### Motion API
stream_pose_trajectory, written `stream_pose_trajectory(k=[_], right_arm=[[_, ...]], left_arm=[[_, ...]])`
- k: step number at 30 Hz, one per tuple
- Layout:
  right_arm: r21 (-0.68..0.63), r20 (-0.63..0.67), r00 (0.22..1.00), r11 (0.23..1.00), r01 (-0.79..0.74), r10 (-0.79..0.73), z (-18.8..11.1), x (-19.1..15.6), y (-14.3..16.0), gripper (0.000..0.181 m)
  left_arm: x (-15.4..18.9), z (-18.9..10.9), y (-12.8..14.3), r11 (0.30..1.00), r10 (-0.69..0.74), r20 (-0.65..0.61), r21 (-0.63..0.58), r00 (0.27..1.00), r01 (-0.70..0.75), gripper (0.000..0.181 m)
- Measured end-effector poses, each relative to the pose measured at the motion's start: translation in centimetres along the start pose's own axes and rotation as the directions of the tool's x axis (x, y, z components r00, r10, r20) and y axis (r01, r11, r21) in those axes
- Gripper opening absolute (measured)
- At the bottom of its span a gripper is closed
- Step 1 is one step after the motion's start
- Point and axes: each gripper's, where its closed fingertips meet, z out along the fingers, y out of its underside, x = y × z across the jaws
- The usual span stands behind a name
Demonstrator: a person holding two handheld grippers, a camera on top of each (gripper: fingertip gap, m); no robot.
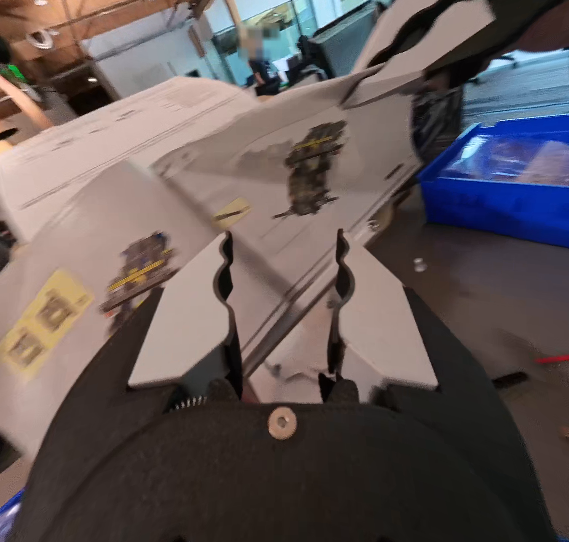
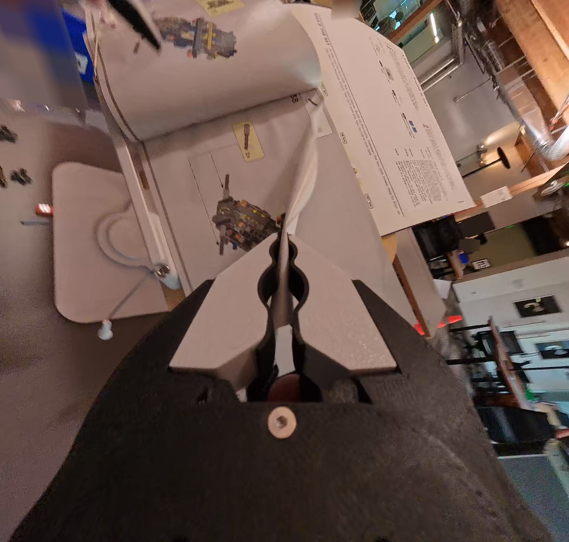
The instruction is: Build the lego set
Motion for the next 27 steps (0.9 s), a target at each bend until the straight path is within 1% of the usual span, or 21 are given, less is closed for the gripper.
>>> stream_pose_trajectory(k=[1, 3, 7, 10, 12, 15, 18, 21, 24, 27], right_arm=[[0.011, 0.010, 0.999, 0.999, -0.051, 0.051, 0.0, -0.3, -0.5, 0.000], [0.037, 0.073, 0.982, 0.984, -0.176, 0.173, 0.0, -1.3, -1.9, 0.000], [0.060, 0.146, 0.936, 0.941, -0.332, 0.320, -0.1, -1.8, -4.4, 0.000], [0.087, 0.200, 0.891, 0.898, -0.431, 0.408, -0.1, -1.7, -6.1, 0.000], [0.119, 0.225, 0.869, 0.872, -0.474, 0.441, -0.2, -1.4, -7.2, 0.000], [0.127, 0.262, 0.839, 0.844, -0.521, 0.478, 0.1, -1.5, -8.2, 0.000], [0.122, 0.293, 0.813, 0.824, -0.553, 0.503, 0.8, -2.2, -8.9, 0.000], [0.153, 0.314, 0.791, 0.794, -0.588, 0.525, 1.2, -2.5, -9.9, 0.000], [0.173, 0.327, 0.774, 0.771, -0.613, 0.542, 1.6, -2.9, -10.6, 0.000], [0.194, 0.339, 0.770, 0.761, -0.619, 0.541, 1.9, -3.4, -11.2, 0.004]], left_arm=[[1.7, 0.7, -0.5, 1.000, 0.008, -0.035, -0.003, 0.999, -0.009, 0.071], [4.4, 2.1, -1.5, 0.999, 0.035, -0.064, 0.000, 0.997, -0.035, 0.080], [8.1, 4.2, -3.6, 0.999, -0.009, -0.092, 0.042, 0.996, 0.013, 0.096], [9.6, 5.1, -4.7, 0.995, -0.070, -0.104, 0.059, 0.992, 0.077, 0.103], [9.9, 5.5, -5.2, 0.992, -0.102, -0.084, 0.069, 0.991, 0.108, 0.107], [9.9, 5.8, -5.2, 0.983, -0.166, -0.050, 0.064, 0.985, 0.169, 0.111], [9.5, 5.7, -5.3, 0.971, -0.225, -0.032, 0.079, 0.974, 0.227, 0.103], [8.4, 5.0, -5.7, 0.960, -0.251, 0.010, 0.134, 0.968, 0.247, 0.095], [7.9, 4.3, -5.8, 0.940, -0.299, -0.028, 0.164, 0.954, 0.299, 0.081], [7.6, 3.9, -5.3, 0.939, -0.306, -0.038, 0.153, 0.951, 0.308, 0.077]])
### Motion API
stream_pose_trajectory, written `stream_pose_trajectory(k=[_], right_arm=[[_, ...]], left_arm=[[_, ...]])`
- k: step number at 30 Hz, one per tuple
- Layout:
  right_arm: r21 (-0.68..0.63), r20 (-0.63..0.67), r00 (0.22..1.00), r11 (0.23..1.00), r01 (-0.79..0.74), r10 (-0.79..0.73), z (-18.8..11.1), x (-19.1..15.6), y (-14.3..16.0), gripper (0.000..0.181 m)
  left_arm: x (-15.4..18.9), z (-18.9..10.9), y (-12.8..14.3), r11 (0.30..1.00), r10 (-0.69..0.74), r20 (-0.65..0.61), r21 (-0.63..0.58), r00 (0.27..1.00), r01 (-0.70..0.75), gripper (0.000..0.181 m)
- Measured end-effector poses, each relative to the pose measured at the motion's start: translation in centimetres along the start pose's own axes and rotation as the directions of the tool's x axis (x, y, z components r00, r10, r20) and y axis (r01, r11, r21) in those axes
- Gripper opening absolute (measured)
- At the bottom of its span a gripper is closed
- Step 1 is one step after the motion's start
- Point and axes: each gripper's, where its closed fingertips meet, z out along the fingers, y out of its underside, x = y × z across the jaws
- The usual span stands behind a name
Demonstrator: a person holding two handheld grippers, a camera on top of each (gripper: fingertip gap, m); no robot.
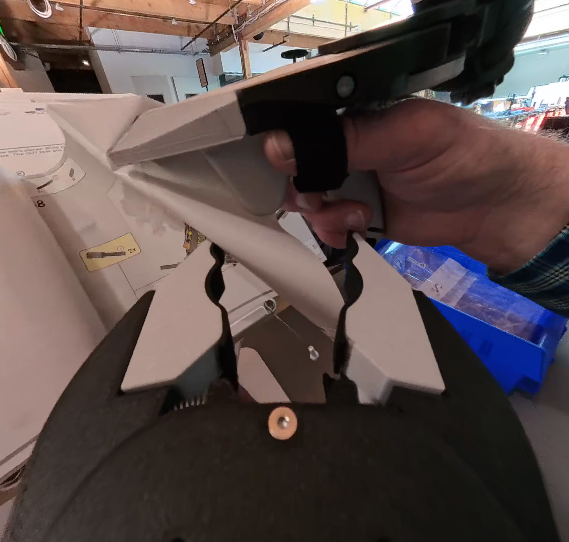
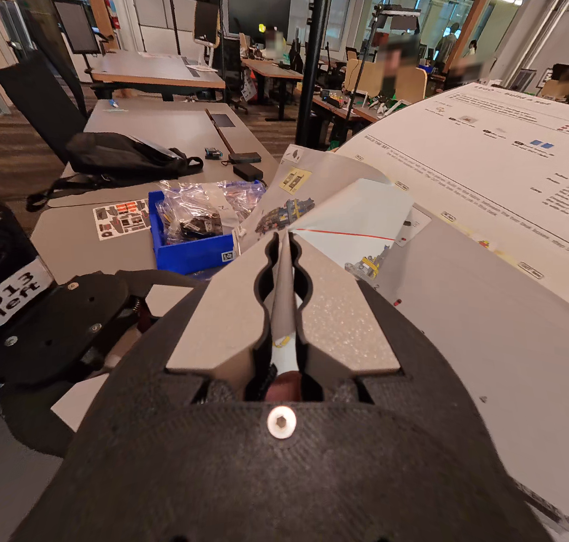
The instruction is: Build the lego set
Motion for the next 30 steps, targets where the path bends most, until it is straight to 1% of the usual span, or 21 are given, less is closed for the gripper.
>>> stream_pose_trajectory(k=[2, 3, 4, 5, 9, 11, 13, 16, 20, 22, 25, 27, 30], right_arm=[[0.032, 0.037, 0.999, 0.999, -0.031, 0.030, 0.4, -0.5, -0.4, 0.014], [0.039, 0.053, 0.998, 0.998, -0.047, 0.045, 0.6, -0.7, -0.4, 0.015], [0.040, 0.059, 0.997, 0.998, -0.056, 0.054, 0.8, -0.7, -0.5, 0.016], [0.043, 0.067, 0.996, 0.997, -0.063, 0.060, 0.9, -0.7, -0.5, 0.018], [0.041, 0.107, 0.990, 0.994, -0.097, 0.093, 1.6, -0.7, -0.6, 0.020], [0.039, 0.129, 0.986, 0.993, -0.115, 0.109, 1.8, -0.8, -0.6, 0.023], [0.035, 0.142, 0.984, 0.993, -0.112, 0.106, 1.9, -0.8, -0.4, 0.023], [0.047, 0.156, 0.980, 0.991, -0.129, 0.120, 1.9, -0.4, -0.4, 0.027], [0.053, 0.166, 0.980, 0.991, -0.123, 0.113, 1.6, 0.0, -0.5, 0.042], [0.061, 0.172, 0.984, 0.996, -0.065, 0.054, 1.0, -0.2, -0.8, 0.053], [0.006, 0.117, 0.989, 0.996, 0.091, -0.091, 0.2, 0.5, 0.1, 0.055], [-0.054, 0.103, 0.984, 0.987, 0.153, -0.147, -0.1, 0.8, 1.2, 0.055], [-0.070, 0.104, 0.969, 0.971, 0.230, -0.222, 0.2, 0.6, 1.8, 0.058]], left_arm=[[-0.2, -0.5, 0.2, 1.000, -0.015, -0.015, 0.010, 1.000, 0.015, 0.072], [-0.5, -0.8, 0.3, 0.999, -0.029, -0.012, 0.016, 1.000, 0.029, 0.065], [-1.0, -1.2, 0.4, 0.999, -0.044, -0.004, 0.026, 0.999, 0.044, 0.055], [-1.5, -1.5, 0.4, 0.998, -0.058, -0.004, 0.036, 0.998, 0.058, 0.050], [-3.4, -2.5, 1.3, 0.993, -0.113, -0.004, 0.012, 0.994, 0.113, 0.026], [-4.4, -3.0, 1.5, 0.991, -0.133, 0.011, 0.013, 0.991, 0.133, 0.008], [-5.0, -3.4, 1.6, 0.989, -0.147, -0.002, 0.014, 0.989, 0.147, 0.000], [-5.7, -3.7, 1.7, 0.986, -0.168, -0.011, 0.007, 0.986, 0.168, 0.000], [-6.6, -4.3, 1.7, 0.982, -0.190, -0.019, 0.013, 0.982, 0.190, 0.000], [-7.1, -4.6, 1.4, 0.978, -0.207, -0.022, 0.029, 0.978, 0.207, 0.000], [-7.3, -5.3, 0.9, 0.974, -0.221, -0.054, 0.041, 0.974, 0.224, 0.000], [-7.9, -5.9, 0.5, 0.975, -0.216, -0.051, 0.044, 0.975, 0.218, 0.000], [-9.3, -6.9, -0.6, 0.972, -0.224, -0.057, 0.054, 0.973, 0.227, 0.000]])
